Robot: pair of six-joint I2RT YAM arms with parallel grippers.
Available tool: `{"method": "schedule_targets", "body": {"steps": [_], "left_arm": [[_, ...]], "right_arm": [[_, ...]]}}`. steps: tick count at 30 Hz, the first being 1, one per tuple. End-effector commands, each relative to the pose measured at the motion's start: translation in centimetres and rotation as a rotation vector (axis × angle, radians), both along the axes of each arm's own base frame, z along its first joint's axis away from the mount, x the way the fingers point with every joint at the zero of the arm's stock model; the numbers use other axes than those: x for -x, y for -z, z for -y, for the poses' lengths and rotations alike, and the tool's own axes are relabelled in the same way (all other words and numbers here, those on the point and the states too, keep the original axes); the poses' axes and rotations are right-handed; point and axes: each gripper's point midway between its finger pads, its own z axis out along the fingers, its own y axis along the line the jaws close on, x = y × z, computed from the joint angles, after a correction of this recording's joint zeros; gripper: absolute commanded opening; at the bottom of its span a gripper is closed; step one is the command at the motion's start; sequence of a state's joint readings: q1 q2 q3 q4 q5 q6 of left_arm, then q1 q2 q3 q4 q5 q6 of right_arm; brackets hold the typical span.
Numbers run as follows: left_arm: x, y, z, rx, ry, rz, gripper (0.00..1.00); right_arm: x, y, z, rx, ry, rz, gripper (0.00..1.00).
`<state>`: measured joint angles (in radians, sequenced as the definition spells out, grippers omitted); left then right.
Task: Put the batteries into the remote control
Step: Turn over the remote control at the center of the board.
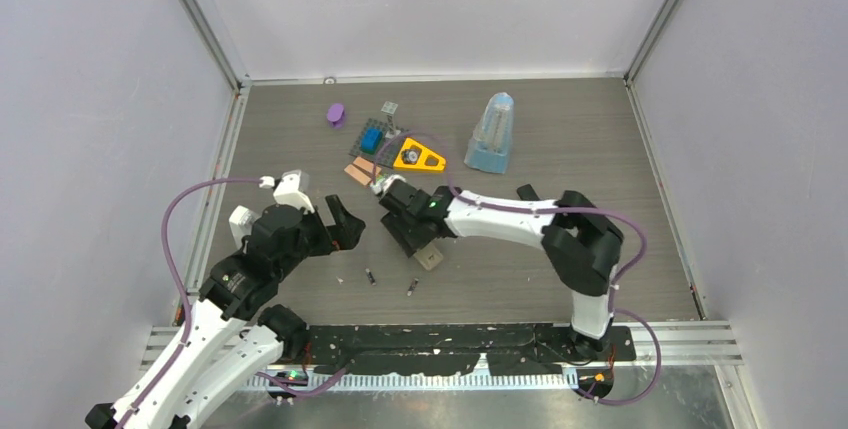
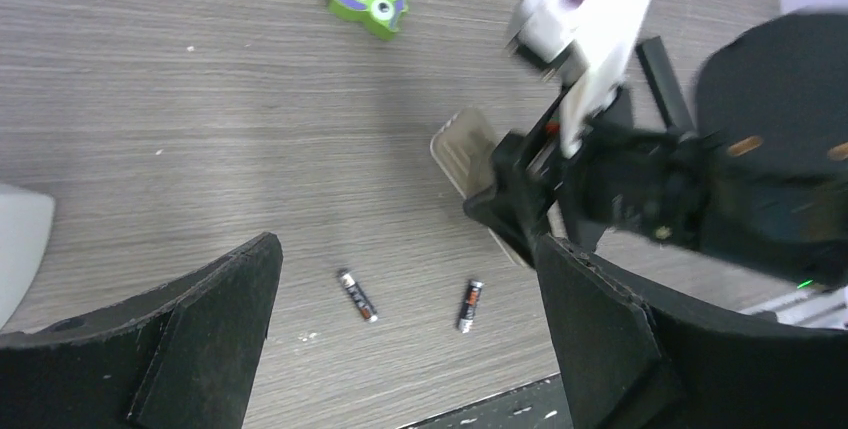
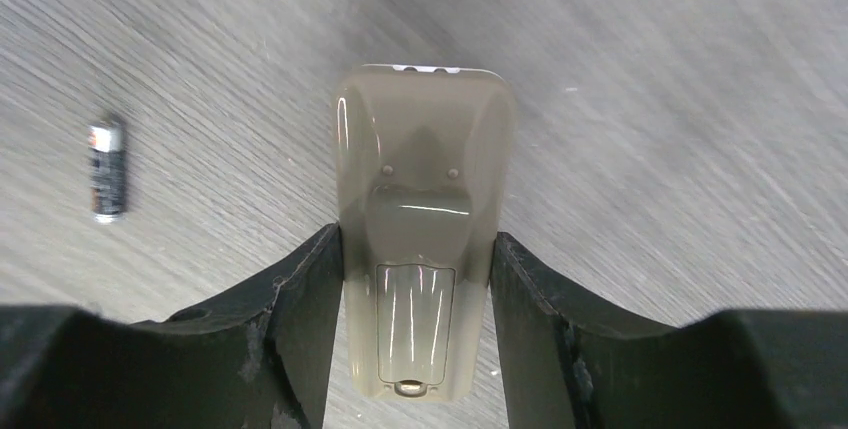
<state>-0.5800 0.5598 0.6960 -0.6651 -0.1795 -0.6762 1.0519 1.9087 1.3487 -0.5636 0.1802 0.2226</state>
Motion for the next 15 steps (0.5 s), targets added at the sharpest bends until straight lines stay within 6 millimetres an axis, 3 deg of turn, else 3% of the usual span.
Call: {"method": "schedule_targets", "body": {"steps": [1, 5, 10, 15], "left_arm": [[-0.1, -2.6, 2.6, 0.102, 0.117, 0.077, 1.00], [0.9, -5.0, 5.3, 0.197, 0.275, 0.133, 1.00], [2.7, -9.6, 8.7, 0.353, 0.488, 0.220, 1.00], [4.1, -13.5, 11.4, 0.503, 0.657, 0.253, 1.00]], "right_arm": [[-3.3, -10.3, -1.3, -0.363, 0.157, 0.108, 0.24], [-2.6, -16.9, -1.9, -0.730, 0.180, -0.012, 0.24], [0.1, -25.3, -2.2, -1.149, 0.117, -0.156, 0.24], [3.0, -30.0, -2.2, -1.399, 0.056, -0.304, 0.25]]}}
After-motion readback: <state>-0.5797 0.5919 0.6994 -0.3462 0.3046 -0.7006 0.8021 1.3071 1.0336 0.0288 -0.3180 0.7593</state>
